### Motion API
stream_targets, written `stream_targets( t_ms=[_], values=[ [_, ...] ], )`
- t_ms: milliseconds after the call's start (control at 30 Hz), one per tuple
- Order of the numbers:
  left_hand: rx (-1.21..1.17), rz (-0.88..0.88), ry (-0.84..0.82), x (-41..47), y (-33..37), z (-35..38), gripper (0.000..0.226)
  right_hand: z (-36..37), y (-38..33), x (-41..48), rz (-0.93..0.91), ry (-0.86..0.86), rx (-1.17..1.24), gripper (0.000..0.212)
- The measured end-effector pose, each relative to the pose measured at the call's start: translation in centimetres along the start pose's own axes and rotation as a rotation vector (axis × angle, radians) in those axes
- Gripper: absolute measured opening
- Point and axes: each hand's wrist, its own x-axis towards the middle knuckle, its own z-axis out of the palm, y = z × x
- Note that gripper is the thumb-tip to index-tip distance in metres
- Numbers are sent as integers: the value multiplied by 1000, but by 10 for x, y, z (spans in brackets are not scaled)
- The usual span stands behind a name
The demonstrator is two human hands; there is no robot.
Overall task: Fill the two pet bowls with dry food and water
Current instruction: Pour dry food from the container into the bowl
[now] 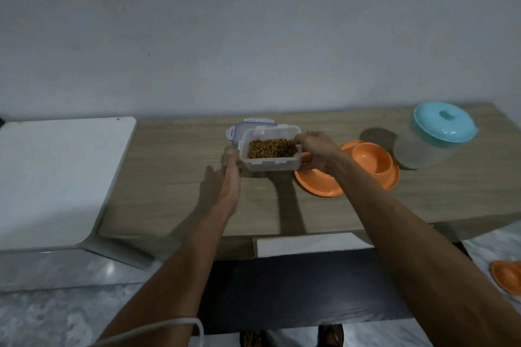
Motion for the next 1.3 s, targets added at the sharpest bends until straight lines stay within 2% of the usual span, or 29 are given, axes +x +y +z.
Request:
stream_targets(
  t_ms=[67, 167, 200, 267, 333, 500, 600, 733, 933, 1300],
  values=[
    [-7, 39, -11, -3, 6, 27, 72, -29, -7, -9, -42, 30, 12, 29],
    [91, 46, 13, 0, -1, 64, 93, -77, -15, -23, -101, 110, 11, 16],
    [170, 74, -12, -5, -3, 75, 83, -93, -16, -28, -121, 137, 0, 19],
    [382, 192, -52, -20, -6, 95, 43, -119, -17, -37, -165, 199, -20, 24],
    [557, 295, -104, -28, -12, 112, 35, -139, -15, -43, -205, 252, -34, 28],
    [869, 344, -177, -30, -29, 135, 74, -165, -8, -47, -313, 352, -239, 27],
    [1021, 379, -139, -33, -32, 137, 80, -167, -5, -47, -377, 394, -402, 26],
    [1100, 413, -101, -31, -38, 137, 78, -164, -4, -43, -458, 422, -567, 31],
    [1131, 368, -54, -30, -39, 142, 76, -158, -2, -44, -523, 399, -694, 31],
    [1141, 357, -30, -31, -38, 143, 73, -151, -2, -46, -616, 378, -784, 37]
  ],
)
